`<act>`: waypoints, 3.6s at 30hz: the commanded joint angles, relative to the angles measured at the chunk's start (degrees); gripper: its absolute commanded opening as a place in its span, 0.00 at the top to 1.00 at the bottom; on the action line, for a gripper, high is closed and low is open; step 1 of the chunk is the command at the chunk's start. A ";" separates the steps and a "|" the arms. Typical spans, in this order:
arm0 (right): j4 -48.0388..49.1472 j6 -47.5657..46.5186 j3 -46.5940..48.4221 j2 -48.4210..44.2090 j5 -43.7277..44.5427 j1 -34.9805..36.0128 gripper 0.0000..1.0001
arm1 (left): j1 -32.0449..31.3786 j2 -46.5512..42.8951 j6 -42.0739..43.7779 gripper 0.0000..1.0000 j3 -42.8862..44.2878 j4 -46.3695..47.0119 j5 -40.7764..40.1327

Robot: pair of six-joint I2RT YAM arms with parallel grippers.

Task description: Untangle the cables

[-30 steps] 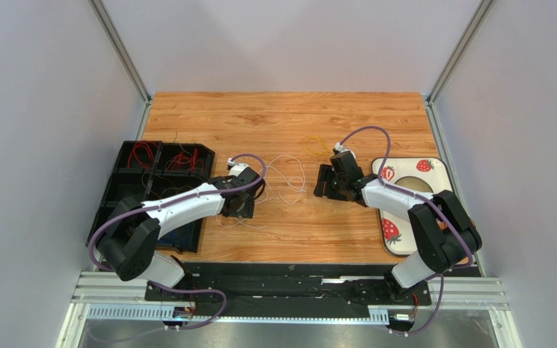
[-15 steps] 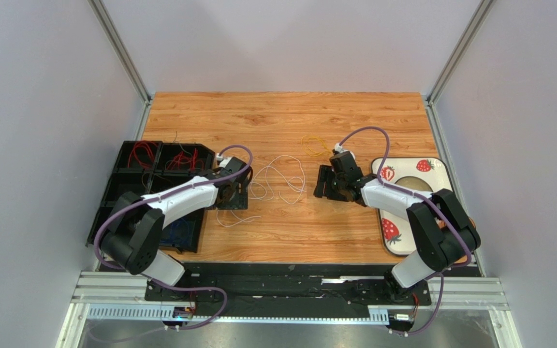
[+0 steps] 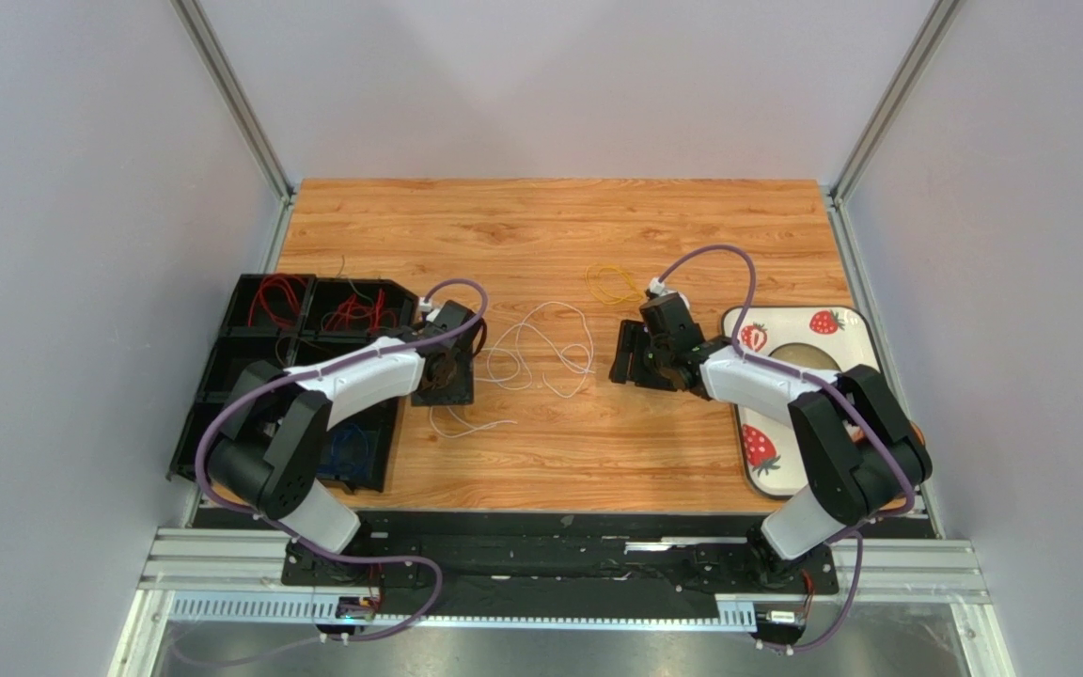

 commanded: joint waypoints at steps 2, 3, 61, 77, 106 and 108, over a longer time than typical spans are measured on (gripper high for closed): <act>0.07 -0.79 2.25 0.57 -0.12 0.12 0.37 | 0.36 -0.11 0.58 0.49 0.91 0.95 0.41; 0.06 -0.79 2.25 0.57 -0.03 0.12 0.37 | 0.36 0.06 0.66 0.59 0.99 1.04 0.58; 0.77 -0.53 1.37 -0.39 -0.03 0.20 0.38 | 7.65 -32.55 20.26 1.00 51.16 -29.02 -17.96; 0.68 -0.53 1.37 -0.39 -0.03 0.29 0.38 | 19.94 -32.72 22.73 1.00 41.25 -20.94 -16.30; -0.02 -0.53 2.25 0.66 -0.03 0.38 0.39 | 34.46 -22.54 18.42 1.00 20.59 -17.33 -14.98; -0.02 -0.61 2.16 0.66 -0.03 0.29 0.39 | 35.16 -20.77 18.68 1.00 21.38 -17.24 -14.62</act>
